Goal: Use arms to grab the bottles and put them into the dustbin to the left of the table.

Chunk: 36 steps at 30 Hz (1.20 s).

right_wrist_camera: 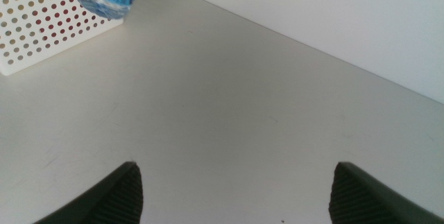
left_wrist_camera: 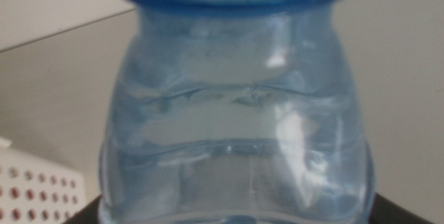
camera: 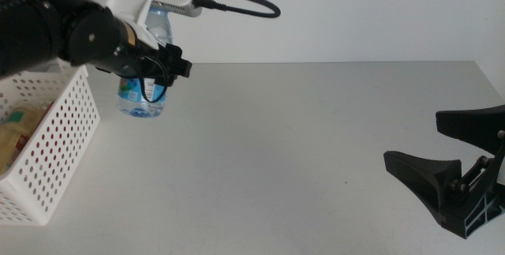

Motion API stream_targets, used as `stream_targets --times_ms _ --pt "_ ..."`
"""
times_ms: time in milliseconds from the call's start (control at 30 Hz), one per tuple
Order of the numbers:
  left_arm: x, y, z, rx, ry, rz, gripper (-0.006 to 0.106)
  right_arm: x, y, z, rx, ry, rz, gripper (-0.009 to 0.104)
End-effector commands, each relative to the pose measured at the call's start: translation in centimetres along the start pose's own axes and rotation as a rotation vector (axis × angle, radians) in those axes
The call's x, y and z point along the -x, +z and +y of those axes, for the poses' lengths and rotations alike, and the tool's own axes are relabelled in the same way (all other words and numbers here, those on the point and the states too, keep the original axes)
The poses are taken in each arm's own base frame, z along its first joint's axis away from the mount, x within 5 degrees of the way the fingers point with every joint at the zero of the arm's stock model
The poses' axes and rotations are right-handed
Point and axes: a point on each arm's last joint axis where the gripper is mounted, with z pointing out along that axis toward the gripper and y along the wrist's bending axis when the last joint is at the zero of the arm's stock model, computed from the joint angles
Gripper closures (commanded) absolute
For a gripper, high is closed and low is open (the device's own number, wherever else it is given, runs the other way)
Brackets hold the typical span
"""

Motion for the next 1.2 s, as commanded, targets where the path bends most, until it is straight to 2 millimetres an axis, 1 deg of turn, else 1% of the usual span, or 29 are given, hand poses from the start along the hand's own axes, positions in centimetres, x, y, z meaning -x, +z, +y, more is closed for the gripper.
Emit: stream_targets --times_ms 0,33,167,300,400,500,567,667,733,833,933,1067,1167 --pt "3.3 -4.9 1.3 0.039 0.021 -0.058 0.102 1.8 -0.5 -0.2 -0.019 -0.013 -0.110 0.020" --pt "3.8 -5.7 1.9 0.055 0.028 -0.016 0.102 1.8 -0.5 -0.2 -0.019 -0.013 -0.110 0.020" --pt "4.9 -7.9 4.6 0.094 0.055 0.106 0.102 1.8 -0.5 -0.2 -0.019 -0.013 -0.110 0.020" --pt "5.5 -9.7 8.7 0.151 -0.004 0.123 0.102 1.8 -0.5 -0.2 -0.019 -0.013 -0.110 0.020" --pt "5.2 -10.7 11.7 0.228 -0.055 0.145 0.102 1.8 -0.5 -0.2 -0.019 -0.013 -0.110 0.020" --pt "4.3 -10.7 14.3 0.298 -0.056 0.196 0.102 1.8 -0.5 -0.2 -0.019 -0.013 -0.110 0.020" --pt "3.6 -10.4 16.1 0.319 -0.075 0.224 0.102 1.8 -0.5 -0.2 -0.019 -0.013 -0.110 0.020" --pt "2.3 -9.3 18.4 0.328 -0.116 0.295 0.102 1.8 -0.5 -0.2 -0.019 -0.013 -0.110 0.020" --pt "1.3 -8.0 19.7 0.328 -0.155 0.357 0.102 1.8 -0.5 -0.2 -0.019 -0.013 -0.110 0.020" --pt "0.1 -5.5 21.1 0.313 -0.190 0.427 0.102 1.8 -0.5 -0.2 -0.019 -0.013 -0.110 0.020" --pt "-0.7 -3.2 21.5 0.293 -0.194 0.478 0.102 1.8 -0.5 -0.2 -0.019 -0.013 -0.110 0.020" --pt "-1.6 -0.7 21.5 0.240 -0.218 0.527 0.101 1.8 -0.5 -0.2 -0.019 -0.013 -0.110 0.020" --pt "-1.9 0.2 21.4 0.213 -0.227 0.539 0.093 1.8 -0.5 -0.2 -0.019 -0.013 -0.110 0.020"
